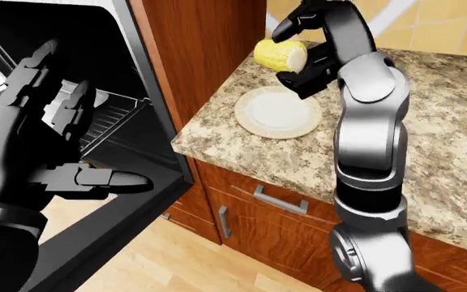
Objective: Pick the corn from the oven and place it on the plate on the counter.
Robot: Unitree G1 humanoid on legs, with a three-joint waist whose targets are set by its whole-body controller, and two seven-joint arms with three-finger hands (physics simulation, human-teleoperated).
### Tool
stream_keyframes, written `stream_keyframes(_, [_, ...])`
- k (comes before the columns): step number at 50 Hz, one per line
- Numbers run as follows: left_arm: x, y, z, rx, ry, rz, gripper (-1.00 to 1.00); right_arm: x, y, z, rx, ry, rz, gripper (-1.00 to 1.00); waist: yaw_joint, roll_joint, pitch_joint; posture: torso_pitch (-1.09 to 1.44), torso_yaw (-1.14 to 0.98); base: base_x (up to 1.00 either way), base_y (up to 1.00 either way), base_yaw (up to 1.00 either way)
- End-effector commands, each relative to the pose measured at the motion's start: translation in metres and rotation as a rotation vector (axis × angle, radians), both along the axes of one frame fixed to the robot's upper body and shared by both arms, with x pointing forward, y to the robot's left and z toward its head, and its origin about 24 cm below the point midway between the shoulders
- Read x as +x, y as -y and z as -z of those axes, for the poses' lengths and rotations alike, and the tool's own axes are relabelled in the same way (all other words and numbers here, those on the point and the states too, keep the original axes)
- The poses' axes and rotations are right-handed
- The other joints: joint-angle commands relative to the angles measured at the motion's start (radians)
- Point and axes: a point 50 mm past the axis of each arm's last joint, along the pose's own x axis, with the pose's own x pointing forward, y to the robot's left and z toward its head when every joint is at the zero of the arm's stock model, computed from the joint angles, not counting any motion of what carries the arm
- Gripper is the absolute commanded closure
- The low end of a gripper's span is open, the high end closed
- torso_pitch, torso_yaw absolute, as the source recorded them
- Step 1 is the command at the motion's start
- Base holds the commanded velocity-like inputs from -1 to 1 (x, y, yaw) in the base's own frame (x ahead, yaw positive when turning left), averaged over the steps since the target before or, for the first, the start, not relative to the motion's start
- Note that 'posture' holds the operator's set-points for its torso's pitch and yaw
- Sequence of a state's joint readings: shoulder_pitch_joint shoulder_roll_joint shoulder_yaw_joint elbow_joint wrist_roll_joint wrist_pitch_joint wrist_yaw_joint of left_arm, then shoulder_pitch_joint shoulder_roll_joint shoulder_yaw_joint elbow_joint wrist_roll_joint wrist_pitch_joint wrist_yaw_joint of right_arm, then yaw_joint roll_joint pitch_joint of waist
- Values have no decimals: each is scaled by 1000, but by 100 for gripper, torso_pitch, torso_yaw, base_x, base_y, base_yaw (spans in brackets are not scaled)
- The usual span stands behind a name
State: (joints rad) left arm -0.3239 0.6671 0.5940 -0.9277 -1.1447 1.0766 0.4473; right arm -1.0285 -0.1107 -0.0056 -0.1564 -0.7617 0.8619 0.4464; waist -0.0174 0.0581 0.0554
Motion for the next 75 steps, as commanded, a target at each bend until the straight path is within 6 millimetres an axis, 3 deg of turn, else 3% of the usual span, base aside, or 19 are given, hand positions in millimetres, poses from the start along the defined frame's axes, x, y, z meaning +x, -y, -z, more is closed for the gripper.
stream_keyframes(1, [-4, -2, -10, 3, 65, -18, -100, 2, 2, -7, -3, 69, 5, 100, -3, 6, -23, 0, 0, 0, 0, 0])
stream_keyframes(6, [-4, -3, -14, 7, 69, -18, -100, 19, 7, 8, -2, 51, 14, 100, -3, 3, -23, 0, 0, 0, 0, 0])
stream_keyframes(13, [3, -3, -4, 6, 50, -24, -100, 34, 19, 34, 17, 19, 39, 100, -1, 2, -22, 0, 0, 0, 0, 0])
stream_keyframes(20, [5, -5, -2, 5, 45, -29, -100, 37, 14, 37, 15, 4, 32, 100, -2, 1, -19, 0, 0, 0, 0, 0])
stream_keyframes(28, [5, -6, 0, 6, 42, -31, -100, 64, 9, 55, 4, -37, 57, 100, -5, 2, -23, 0, 0, 0, 0, 0])
stream_keyframes(33, [5, -4, 1, 6, 45, -22, -100, 70, 11, 68, 3, -63, 76, 100, -2, 2, -23, 0, 0, 0, 0, 0])
stream_keyframes(38, [4, -4, 0, 7, 46, -22, -100, 70, 12, 68, -15, -62, 87, 100, 1, 1, -26, 0, 0, 0, 0, 0])
stream_keyframes(45, [3, -5, -1, 5, 47, -25, -100, 72, 13, 73, -34, -65, 88, 48, 2, 2, -26, 0, 0, 0, 0, 0])
stream_keyframes(53, [4, -7, 1, 2, 46, -28, -100, 74, 9, 77, -69, -59, 85, 16, 3, 1, -29, 0, 0, 0, 0, 0])
stream_keyframes(58, [4, -8, 2, 0, 46, -31, -100, 74, 6, 83, -103, -61, 81, -35, 5, 1, -31, 0, 0, 0, 0, 0])
stream_keyframes(63, [4, -9, 2, 0, 45, -33, -100, 73, 4, 87, -106, -74, 68, -35, 5, 0, -33, 0, 0, 0, 0, 0])
stream_keyframes(66, [4, -9, 2, 0, 45, -35, -100, 74, 3, 90, -111, -87, 54, -25, 5, 0, -34, 0, 0, 0, 0, 0])
stream_keyframes(71, [5, -9, 2, 0, 45, -36, -100, 70, 5, 79, -122, -79, 54, -15, 6, -2, -35, 0, 0, 0, 0, 0])
stream_keyframes(72, [4, -10, 1, -1, 46, -38, -100, 67, 5, 78, -123, -82, 48, -15, 6, -3, -35, 0, 0, 0, 0, 0])
stream_keyframes(73, [3, -10, 0, 0, 49, -41, -100, 46, 9, 60, -164, -104, 36, -22, 7, -3, -35, 0, 0, 0, 0, 0])
stream_keyframes(75, [4, -11, 0, 0, 48, -42, -100, 34, 7, 52, -186, -110, 17, -22, 12, -10, -32, 0, 0, 0, 0, 0])
